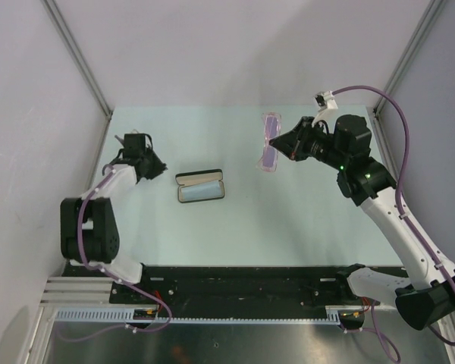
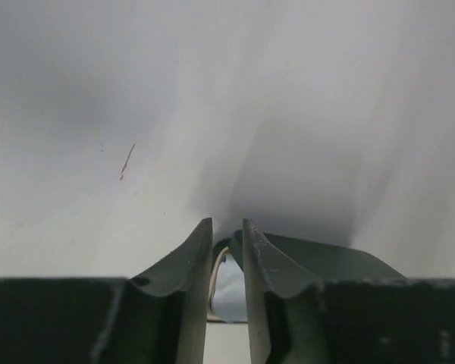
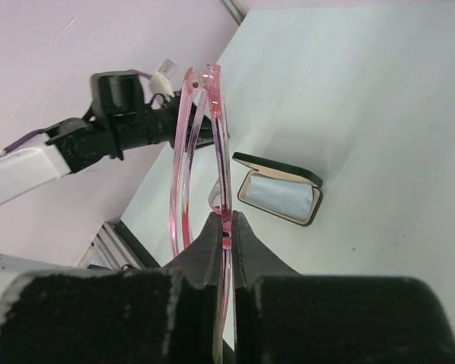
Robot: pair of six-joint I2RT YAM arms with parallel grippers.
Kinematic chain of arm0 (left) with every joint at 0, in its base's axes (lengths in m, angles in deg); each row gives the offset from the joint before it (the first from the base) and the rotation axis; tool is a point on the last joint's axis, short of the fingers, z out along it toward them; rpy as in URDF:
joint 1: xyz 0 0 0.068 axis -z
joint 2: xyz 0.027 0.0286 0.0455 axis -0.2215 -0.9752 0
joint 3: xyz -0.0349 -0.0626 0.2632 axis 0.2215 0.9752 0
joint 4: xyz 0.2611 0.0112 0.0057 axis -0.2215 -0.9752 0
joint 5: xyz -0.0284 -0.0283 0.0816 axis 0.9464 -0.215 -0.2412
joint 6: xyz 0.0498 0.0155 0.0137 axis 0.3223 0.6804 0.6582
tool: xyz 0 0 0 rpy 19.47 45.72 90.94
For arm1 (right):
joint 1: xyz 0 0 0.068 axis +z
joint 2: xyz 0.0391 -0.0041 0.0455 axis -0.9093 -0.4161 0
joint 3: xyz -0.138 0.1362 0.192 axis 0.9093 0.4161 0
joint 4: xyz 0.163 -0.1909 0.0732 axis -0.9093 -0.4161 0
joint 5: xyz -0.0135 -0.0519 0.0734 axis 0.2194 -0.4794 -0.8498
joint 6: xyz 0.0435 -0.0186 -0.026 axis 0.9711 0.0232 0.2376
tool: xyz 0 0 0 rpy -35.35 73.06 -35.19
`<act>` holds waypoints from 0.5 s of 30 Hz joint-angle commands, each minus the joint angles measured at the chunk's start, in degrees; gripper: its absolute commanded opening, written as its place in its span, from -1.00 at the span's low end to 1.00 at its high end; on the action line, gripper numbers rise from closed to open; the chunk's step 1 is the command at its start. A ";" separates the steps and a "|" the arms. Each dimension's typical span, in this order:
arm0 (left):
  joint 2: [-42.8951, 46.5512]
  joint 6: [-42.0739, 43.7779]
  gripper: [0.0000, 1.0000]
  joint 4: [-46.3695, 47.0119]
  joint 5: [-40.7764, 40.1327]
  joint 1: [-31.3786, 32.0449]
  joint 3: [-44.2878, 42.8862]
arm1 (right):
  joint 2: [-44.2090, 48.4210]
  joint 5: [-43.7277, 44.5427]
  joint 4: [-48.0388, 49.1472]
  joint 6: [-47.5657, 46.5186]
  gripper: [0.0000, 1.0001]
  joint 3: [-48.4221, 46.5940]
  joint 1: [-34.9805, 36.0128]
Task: Organize the sunglasses
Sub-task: Place the sunglasses in the sunglasses case.
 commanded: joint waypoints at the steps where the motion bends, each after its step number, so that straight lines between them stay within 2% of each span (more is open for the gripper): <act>1: -5.91 -1.59 -0.55 -0.62 1.83 -0.29 -4.18 | 0.33 0.12 1.00 -1.75 -1.00 -0.28 -0.95; 3: -9.69 -0.98 -0.64 -0.62 2.89 -0.38 -5.85 | 0.24 0.12 0.91 -1.93 -1.00 -0.20 -1.39; 4: -10.83 -0.63 -0.73 -0.62 5.77 -0.38 -6.20 | 0.33 0.12 0.91 -2.01 -1.00 -0.11 -1.48; 7: -15.49 0.52 -0.83 -0.62 11.92 -0.38 -7.35 | 0.41 -0.23 0.83 -2.19 -1.00 -0.02 -2.01; 15: -21.30 3.16 -0.86 -0.27 22.49 -0.38 -7.61 | 0.06 -1.64 1.44 -2.37 -1.00 0.07 -2.98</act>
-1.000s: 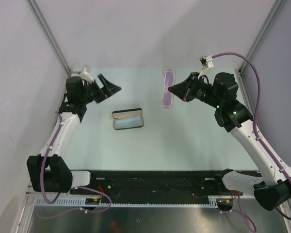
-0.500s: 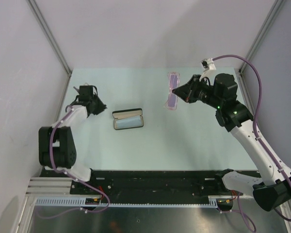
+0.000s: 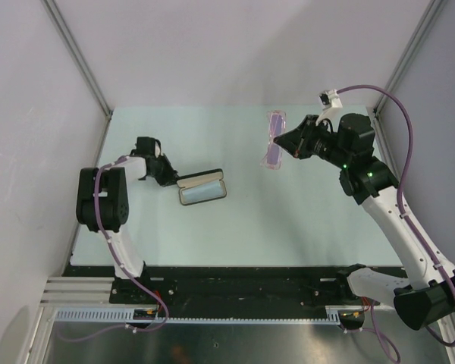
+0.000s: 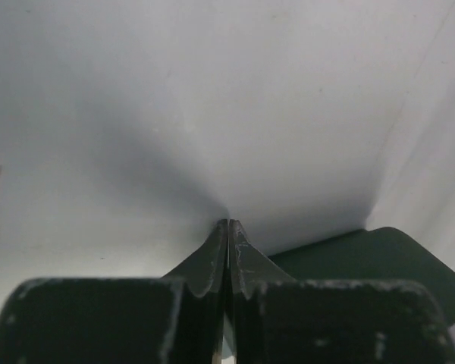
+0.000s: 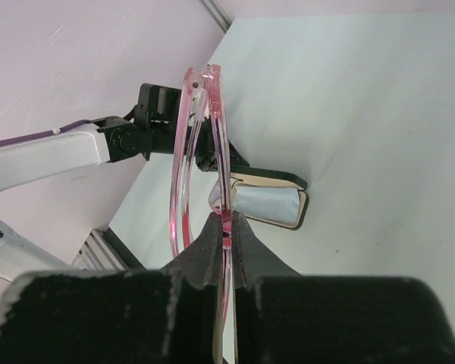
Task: Organize the sunglasses
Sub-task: Place the sunglasses in the sunglasses case.
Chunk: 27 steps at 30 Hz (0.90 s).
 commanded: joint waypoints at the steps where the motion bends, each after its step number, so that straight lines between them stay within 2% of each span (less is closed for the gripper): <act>1: -0.69 1.78 -0.87 0.49 7.70 -0.36 -1.27 | 0.04 -1.47 1.59 -0.90 -1.00 -0.15 -0.55; 13: 9.41 -1.29 -0.86 1.37 9.72 0.52 12.43 | -0.49 -1.99 1.77 -0.38 -1.00 0.29 -0.82; 19: 13.72 -2.79 -0.87 1.37 10.43 4.47 17.18 | -1.80 -0.50 0.11 -0.55 -1.00 0.73 -0.03; 23: 14.25 -3.76 -0.87 1.46 9.64 7.63 17.54 | -3.12 5.55 -3.32 -3.80 -1.00 0.90 3.57; 27: 14.16 -3.94 -0.88 1.55 10.43 8.87 17.45 | -6.10 15.37 -5.96 -5.91 -1.00 0.90 8.49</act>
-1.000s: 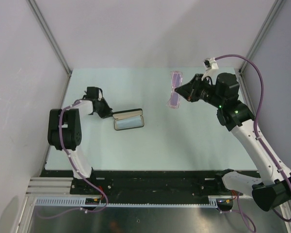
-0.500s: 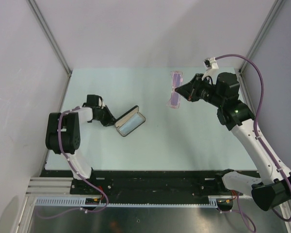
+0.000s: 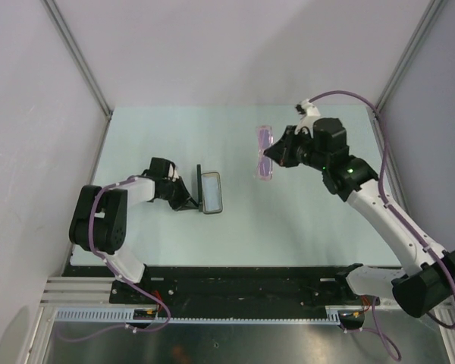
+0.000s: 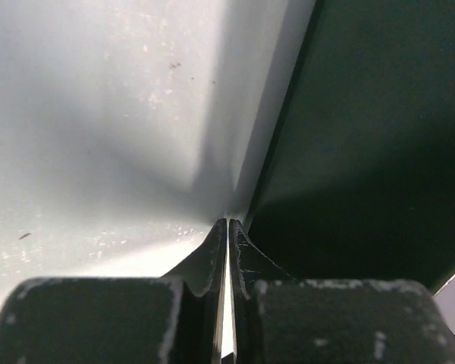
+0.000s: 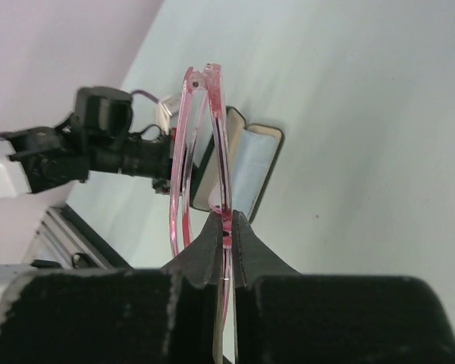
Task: Organize the sunglasses
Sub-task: Place the sunglasses in the sunglasses case.
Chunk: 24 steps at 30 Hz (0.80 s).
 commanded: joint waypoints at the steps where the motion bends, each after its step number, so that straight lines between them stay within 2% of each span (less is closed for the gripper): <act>1: 2.34 -1.53 -0.87 0.32 1.69 1.20 0.23 | -2.70 11.75 -3.25 -3.79 -1.00 0.07 6.26; 4: 2.34 -1.53 -0.88 0.59 2.12 1.81 0.23 | -5.33 18.43 -3.61 -4.94 -1.00 0.34 9.44; 10: 3.13 -1.36 -0.88 1.03 2.74 2.43 0.49 | -10.52 24.24 -2.12 -5.55 -1.00 0.25 15.86; 18: 9.63 -2.67 -0.79 -0.02 -2.27 -1.70 3.13 | -20.88 36.01 -2.47 -5.55 -1.00 -1.77 22.19; 24: 14.29 0.40 -0.74 -4.76 -6.92 -3.90 0.67 | -32.12 44.02 -6.41 -3.89 -1.00 -11.34 26.58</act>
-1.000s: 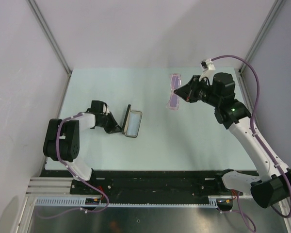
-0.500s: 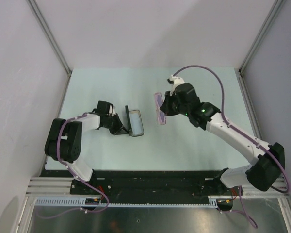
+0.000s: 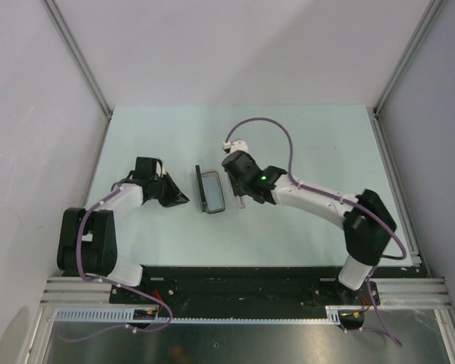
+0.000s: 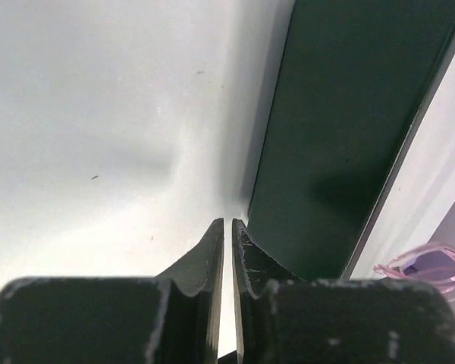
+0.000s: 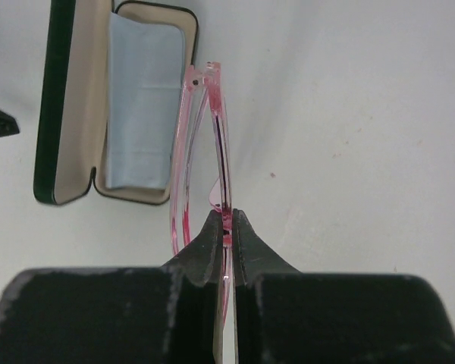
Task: Organize the sunglasses
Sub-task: Place the sunglasses in the sunglasses case.
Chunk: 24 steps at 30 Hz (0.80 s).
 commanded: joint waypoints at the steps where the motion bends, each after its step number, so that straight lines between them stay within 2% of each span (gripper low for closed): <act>1: 5.13 2.39 -0.74 -4.18 -5.26 -1.32 -2.98 | -7.38 9.12 -2.81 1.91 -1.00 -9.29 3.04; 6: 8.30 4.33 -0.64 -6.65 -10.10 -3.25 -4.57 | -18.36 12.10 -13.26 9.19 -1.00 -25.37 5.16; 13: 9.97 4.95 -0.53 -7.17 -10.45 -5.45 -5.54 | -26.02 13.69 -21.52 17.19 -1.00 -34.34 5.51; 20: 10.59 5.74 -0.52 -7.00 -11.60 -5.54 -4.22 | -31.73 13.07 -24.18 18.26 -1.00 -39.80 5.34; 24: 10.33 5.91 -0.53 -7.00 -10.55 -5.54 -4.57 | -36.20 14.21 -29.35 18.79 -1.00 -45.94 5.25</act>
